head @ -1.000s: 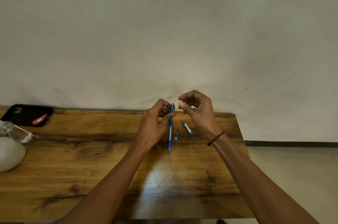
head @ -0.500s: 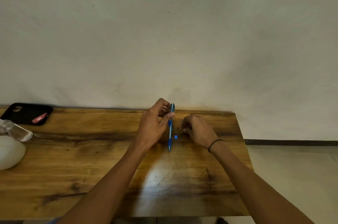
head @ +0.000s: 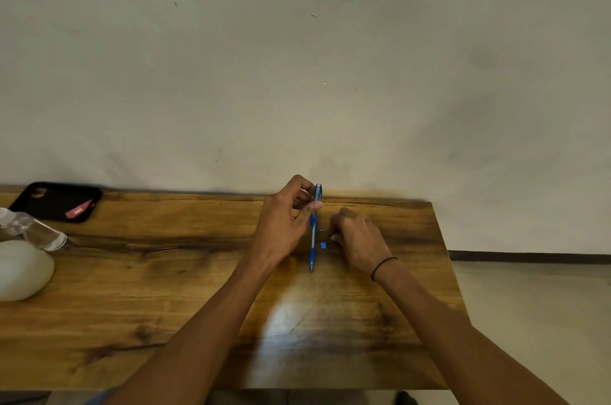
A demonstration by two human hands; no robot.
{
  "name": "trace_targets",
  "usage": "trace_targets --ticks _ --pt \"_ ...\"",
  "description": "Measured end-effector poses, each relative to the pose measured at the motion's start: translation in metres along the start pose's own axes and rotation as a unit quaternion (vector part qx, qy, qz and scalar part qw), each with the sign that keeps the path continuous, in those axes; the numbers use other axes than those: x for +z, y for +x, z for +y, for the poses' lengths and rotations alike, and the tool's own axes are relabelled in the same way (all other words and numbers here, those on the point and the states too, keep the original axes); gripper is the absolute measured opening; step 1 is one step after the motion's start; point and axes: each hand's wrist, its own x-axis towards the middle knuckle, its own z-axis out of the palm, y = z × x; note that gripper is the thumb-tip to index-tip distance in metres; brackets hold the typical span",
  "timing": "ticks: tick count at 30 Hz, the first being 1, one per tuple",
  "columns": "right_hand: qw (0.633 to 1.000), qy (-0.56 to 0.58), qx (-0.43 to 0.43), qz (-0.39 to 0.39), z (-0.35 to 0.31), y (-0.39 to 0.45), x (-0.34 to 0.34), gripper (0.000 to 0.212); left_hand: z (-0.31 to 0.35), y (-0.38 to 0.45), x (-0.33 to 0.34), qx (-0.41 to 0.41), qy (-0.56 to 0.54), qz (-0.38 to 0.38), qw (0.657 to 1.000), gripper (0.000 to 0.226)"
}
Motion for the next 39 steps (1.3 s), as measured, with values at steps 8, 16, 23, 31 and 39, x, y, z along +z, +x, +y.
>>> trace_targets --ticks 8,16,23,31,39 --pt "0.980 0.169 0.067 0.079 0.001 0.008 -0.030 0.008 -0.002 0.001 0.000 0.002 0.001 -0.008 1.000 0.020" --pt "0.898 0.393 0.009 0.195 -0.023 0.003 -0.081 0.006 -0.005 0.001 0.005 0.004 0.040 -0.013 0.999 0.020" --pt "0.914 0.354 -0.050 0.195 -0.029 0.002 -0.084 0.013 -0.005 0.000 0.007 0.026 0.068 -0.030 0.997 0.019" --pt "0.898 0.393 -0.063 0.189 -0.032 0.001 -0.086 0.026 -0.006 0.001 0.006 0.019 0.083 -0.038 0.996 0.019" --pt "0.918 0.343 -0.062 0.190 -0.032 0.002 -0.084 0.027 -0.003 0.001 0.006 0.018 0.108 -0.044 0.993 0.022"
